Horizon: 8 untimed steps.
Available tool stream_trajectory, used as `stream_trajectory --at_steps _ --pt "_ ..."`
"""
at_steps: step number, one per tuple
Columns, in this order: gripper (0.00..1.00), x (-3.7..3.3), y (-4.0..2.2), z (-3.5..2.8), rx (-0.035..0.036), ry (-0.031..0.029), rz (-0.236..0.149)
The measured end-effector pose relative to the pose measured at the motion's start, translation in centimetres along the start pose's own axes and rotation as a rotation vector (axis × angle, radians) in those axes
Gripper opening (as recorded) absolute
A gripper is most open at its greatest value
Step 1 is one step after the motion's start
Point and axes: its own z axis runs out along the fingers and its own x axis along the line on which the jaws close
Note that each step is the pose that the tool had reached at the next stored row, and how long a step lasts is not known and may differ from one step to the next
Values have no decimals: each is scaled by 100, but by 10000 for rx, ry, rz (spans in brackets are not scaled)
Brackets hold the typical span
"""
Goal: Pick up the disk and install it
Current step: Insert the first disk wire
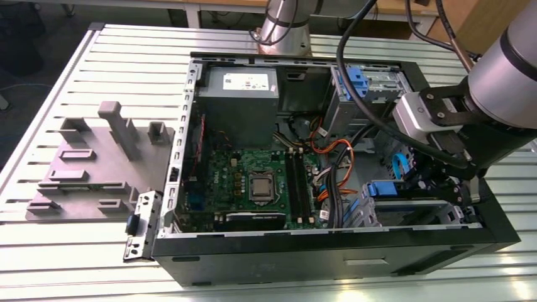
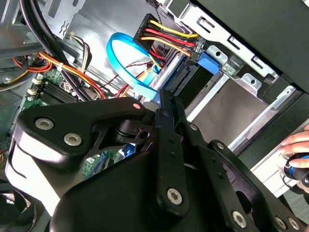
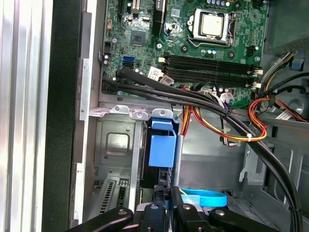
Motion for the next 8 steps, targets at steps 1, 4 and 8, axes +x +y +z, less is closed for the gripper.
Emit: stream_trajectory --at_steps 1,4,8 --pt "16 0 0 0 0 1 0" --pt "17 0 0 6 3 -11 0" --pt "23 0 0 2 0 -1 0"
